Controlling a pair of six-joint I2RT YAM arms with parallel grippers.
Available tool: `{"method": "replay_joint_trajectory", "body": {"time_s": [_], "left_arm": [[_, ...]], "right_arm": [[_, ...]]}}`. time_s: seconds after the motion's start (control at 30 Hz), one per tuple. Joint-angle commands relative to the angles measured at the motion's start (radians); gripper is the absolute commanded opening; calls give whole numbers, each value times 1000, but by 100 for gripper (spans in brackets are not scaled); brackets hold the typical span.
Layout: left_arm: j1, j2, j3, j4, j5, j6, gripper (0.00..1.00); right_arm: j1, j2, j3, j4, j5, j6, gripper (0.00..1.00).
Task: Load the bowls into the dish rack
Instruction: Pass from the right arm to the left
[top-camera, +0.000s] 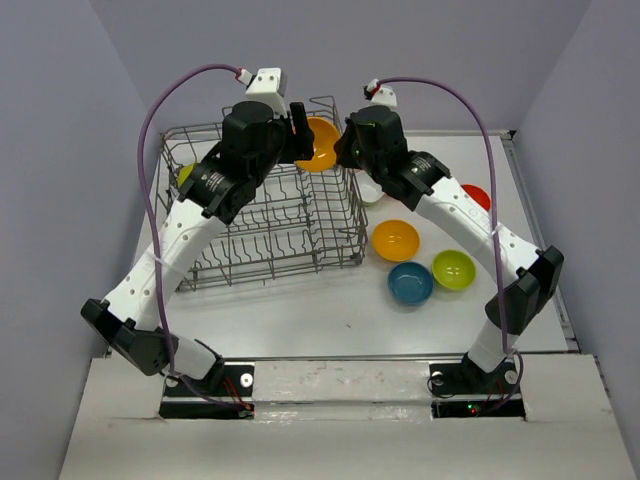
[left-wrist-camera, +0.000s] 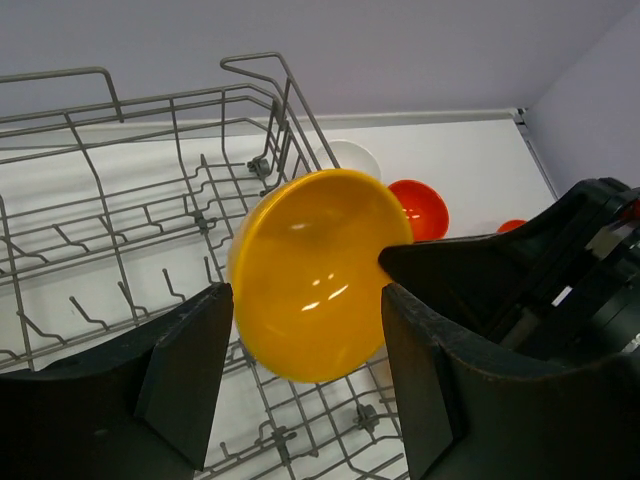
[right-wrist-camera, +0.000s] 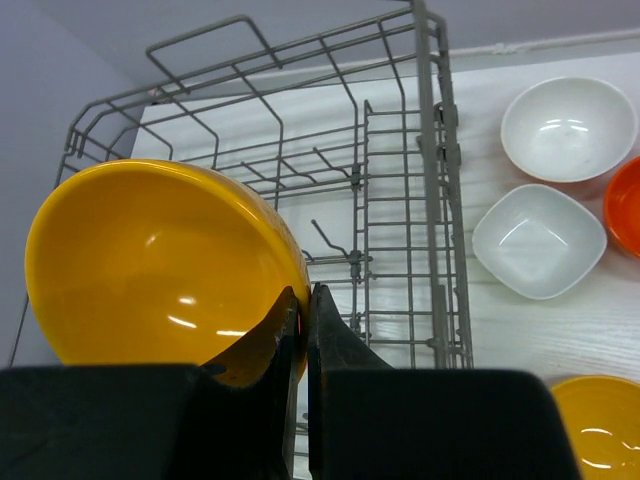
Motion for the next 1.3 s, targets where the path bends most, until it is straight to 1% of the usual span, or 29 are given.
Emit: {"method": "replay_joint_trajectory", "body": {"time_s": [0.0,0.07,0.23,0.53,0.63,0.73,0.83,1.07,1.27], "left_arm": [[-1,-12,4,26,3,-11,70],[-1,-7,-3,18,-19,-8,70],[-2,-12,-40,-3,-154,-1,69],[-2,-18,-48,-14,-180,9,68],[-2,-15,-49,-3,-178,7,66],[-2,-6,-42,1,-171,9,62],[-2,11,-28,-6,-169,9,55],[-7,20,-23,-2,-175,9,34],[-11,27,-17,-8,-194,12,24]], "right_arm": [[48,3,94,41,57,-35,1],[59,6,100,41,71,-40,1],[79,8,117,43,103,-63,1],[79,14,123,40,100,-65,1],[88,9,122,41,103,-69,1],[88,6,114,40,103,-71,1],[88,2,111,43,92,-71,1],[88,-3,102,45,95,-72,1],[88,-3,94,49,89,-74,1]]}}
